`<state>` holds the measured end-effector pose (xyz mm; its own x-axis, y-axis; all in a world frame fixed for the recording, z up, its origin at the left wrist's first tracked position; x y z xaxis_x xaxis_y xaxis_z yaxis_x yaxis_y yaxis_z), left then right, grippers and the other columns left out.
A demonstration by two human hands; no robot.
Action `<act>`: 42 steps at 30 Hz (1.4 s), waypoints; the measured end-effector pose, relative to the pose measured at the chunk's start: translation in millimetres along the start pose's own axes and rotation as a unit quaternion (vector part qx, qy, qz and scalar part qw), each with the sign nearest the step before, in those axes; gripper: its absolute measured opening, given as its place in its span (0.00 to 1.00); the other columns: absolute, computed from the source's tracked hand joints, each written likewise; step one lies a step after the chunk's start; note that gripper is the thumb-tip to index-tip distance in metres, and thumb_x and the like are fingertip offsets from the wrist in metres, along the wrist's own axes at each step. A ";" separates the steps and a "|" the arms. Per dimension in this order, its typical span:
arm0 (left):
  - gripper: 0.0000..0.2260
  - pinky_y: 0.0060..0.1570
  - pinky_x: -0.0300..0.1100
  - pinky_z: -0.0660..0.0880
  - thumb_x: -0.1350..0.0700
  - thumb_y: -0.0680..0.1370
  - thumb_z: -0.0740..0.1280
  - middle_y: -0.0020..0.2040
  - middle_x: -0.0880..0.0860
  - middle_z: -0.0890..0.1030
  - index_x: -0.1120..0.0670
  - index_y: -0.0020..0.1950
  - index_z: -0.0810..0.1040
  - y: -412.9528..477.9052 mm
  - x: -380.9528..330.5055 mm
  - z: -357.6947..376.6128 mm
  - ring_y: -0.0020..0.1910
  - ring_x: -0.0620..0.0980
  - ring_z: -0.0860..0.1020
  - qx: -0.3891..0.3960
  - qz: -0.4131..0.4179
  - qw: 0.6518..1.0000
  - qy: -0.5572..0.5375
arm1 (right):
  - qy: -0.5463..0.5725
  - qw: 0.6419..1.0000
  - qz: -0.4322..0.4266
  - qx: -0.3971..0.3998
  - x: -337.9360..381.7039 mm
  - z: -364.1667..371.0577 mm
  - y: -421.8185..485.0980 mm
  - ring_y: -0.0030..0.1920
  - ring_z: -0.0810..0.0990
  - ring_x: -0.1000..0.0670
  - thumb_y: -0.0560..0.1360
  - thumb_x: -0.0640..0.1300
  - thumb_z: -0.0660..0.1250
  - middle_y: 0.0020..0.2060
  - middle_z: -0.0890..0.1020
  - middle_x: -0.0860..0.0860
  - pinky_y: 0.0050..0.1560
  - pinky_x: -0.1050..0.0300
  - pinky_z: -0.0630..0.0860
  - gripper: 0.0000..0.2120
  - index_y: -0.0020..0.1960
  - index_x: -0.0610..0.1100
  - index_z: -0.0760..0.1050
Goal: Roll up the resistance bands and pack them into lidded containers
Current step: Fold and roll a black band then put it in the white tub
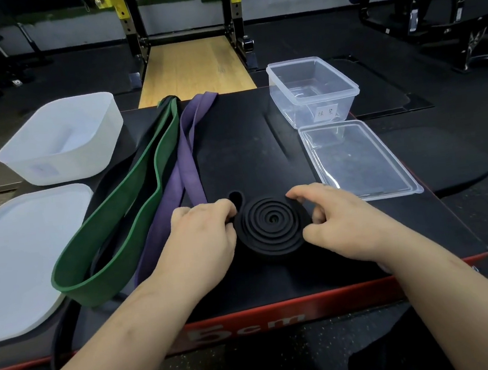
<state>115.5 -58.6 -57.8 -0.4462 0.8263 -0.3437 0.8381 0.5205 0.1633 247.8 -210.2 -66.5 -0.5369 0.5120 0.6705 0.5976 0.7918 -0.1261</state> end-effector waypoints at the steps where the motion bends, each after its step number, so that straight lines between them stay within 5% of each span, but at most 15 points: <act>1: 0.10 0.54 0.42 0.61 0.57 0.81 0.63 0.52 0.46 0.82 0.47 0.60 0.77 -0.1 2.3 1.9 0.55 0.57 0.75 0.013 -0.007 1.000 -0.014 | -0.003 1.000 -0.002 0.003 -0.2 0.1 0.5 0.38 0.76 0.62 0.74 0.40 0.69 0.42 0.72 0.61 0.41 0.66 0.69 0.28 0.72 0.56 0.70; 5: 0.21 0.62 0.45 0.68 0.57 0.79 0.61 0.64 0.44 0.79 0.41 0.70 0.70 -2.0 6.2 2.0 0.66 0.55 0.70 0.085 -0.050 0.989 -0.108 | -0.009 1.000 -0.005 0.018 -3.9 -1.2 0.6 0.34 0.77 0.61 0.72 0.39 0.70 0.37 0.76 0.58 0.38 0.69 0.69 0.28 0.69 0.55 0.72; 11: 0.47 0.76 0.47 0.54 0.26 0.67 0.68 0.73 0.43 0.65 0.43 0.80 0.57 -6.9 -12.1 9.7 0.75 0.45 0.59 0.169 0.032 0.985 -0.023 | -0.001 0.998 -0.045 0.046 0.8 10.2 -8.0 0.35 0.78 0.59 0.68 0.43 0.77 0.38 0.80 0.55 0.39 0.68 0.72 0.21 0.57 0.57 0.75; 14: 0.54 0.77 0.47 0.50 0.23 0.62 0.68 0.76 0.42 0.60 0.43 0.81 0.52 -9.3 -15.0 15.9 0.76 0.41 0.53 0.181 0.059 0.982 -0.009 | -0.007 0.997 -0.048 0.055 0.0 9.5 -8.8 0.37 0.78 0.59 0.67 0.48 0.80 0.41 0.81 0.55 0.40 0.66 0.73 0.21 0.55 0.59 0.75; 18: 0.56 0.78 0.47 0.45 0.25 0.64 0.71 0.79 0.43 0.54 0.45 0.83 0.49 -13.2 -21.7 19.4 0.72 0.34 0.48 0.185 0.080 0.980 -0.003 | -0.030 0.997 -0.043 0.057 -0.9 6.9 -6.9 0.41 0.77 0.60 0.65 0.53 0.81 0.45 0.79 0.58 0.43 0.64 0.73 0.23 0.55 0.61 0.74; 20: 0.54 0.78 0.48 0.46 0.27 0.64 0.72 0.79 0.42 0.57 0.45 0.82 0.51 -12.2 -23.4 18.1 0.75 0.36 0.49 0.170 0.090 0.981 -0.011 | -0.045 0.995 -0.058 0.065 3.6 7.6 -8.6 0.51 0.75 0.65 0.66 0.52 0.81 0.54 0.76 0.63 0.50 0.67 0.72 0.32 0.65 0.63 0.71; 22: 0.52 0.78 0.48 0.47 0.28 0.63 0.73 0.77 0.41 0.61 0.44 0.80 0.54 -11.9 -25.0 17.7 0.77 0.39 0.53 0.163 0.103 0.981 -0.026 | -0.040 0.989 -0.097 0.106 13.5 14.8 -9.6 0.69 0.64 0.72 0.67 0.48 0.80 0.72 0.64 0.70 0.66 0.70 0.66 0.48 0.78 0.66 0.58; 24: 0.49 0.78 0.49 0.47 0.29 0.62 0.73 0.73 0.39 0.64 0.42 0.77 0.57 -13.0 -26.9 16.1 0.75 0.39 0.58 0.162 0.115 0.979 -0.039 | -0.049 0.979 -0.115 0.164 21.0 25.2 -9.2 0.76 0.48 0.73 0.67 0.43 0.78 0.78 0.50 0.71 0.73 0.75 0.53 0.57 0.82 0.65 0.45; 29: 0.46 0.77 0.48 0.47 0.29 0.62 0.74 0.69 0.35 0.65 0.38 0.74 0.57 -14.0 -26.5 12.3 0.73 0.37 0.59 0.152 0.125 0.979 -0.052 | -0.069 0.975 -0.121 0.175 24.5 28.3 -7.3 0.76 0.56 0.65 0.67 0.43 0.77 0.75 0.59 0.68 0.81 0.57 0.52 0.57 0.83 0.61 0.44; 34: 0.44 0.74 0.43 0.49 0.26 0.64 0.71 0.68 0.37 0.62 0.37 0.75 0.58 -22.9 -22.3 7.5 0.62 0.35 0.53 0.119 0.113 0.987 0.000 | -0.090 0.974 -0.146 0.148 25.1 26.7 -9.1 0.74 0.61 0.66 0.66 0.47 0.78 0.73 0.60 0.66 0.74 0.63 0.63 0.51 0.82 0.56 0.54; 38: 0.42 0.76 0.50 0.52 0.22 0.62 0.67 0.67 0.35 0.69 0.39 0.71 0.63 -28.9 -18.8 3.7 0.71 0.37 0.63 0.089 0.106 0.990 0.005 | -0.156 0.964 -0.161 0.143 33.0 34.8 -13.2 0.79 0.53 0.58 0.65 0.61 0.81 0.79 0.55 0.62 0.77 0.62 0.55 0.56 0.83 0.57 0.50; 42: 0.45 0.78 0.48 0.48 0.23 0.65 0.68 0.74 0.38 0.64 0.41 0.77 0.60 -34.7 -15.2 2.6 0.72 0.37 0.55 0.106 0.110 0.988 0.013 | -0.176 0.966 -0.157 0.108 34.8 33.4 -9.7 0.78 0.59 0.52 0.60 0.68 0.80 0.78 0.61 0.61 0.78 0.53 0.60 0.58 0.81 0.59 0.53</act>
<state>94.1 -89.8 -60.7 -0.2508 0.9214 -0.2968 0.9617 0.2723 0.0327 203.4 -188.9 -66.3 -0.8630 0.2871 0.4157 0.2546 0.9579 -0.1329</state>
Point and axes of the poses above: each hand's wrist, its own y-axis towards the middle knuckle, its own z-axis out of the palm, x = y × z, the point moved 8 cm from there along y, towards the middle knuckle
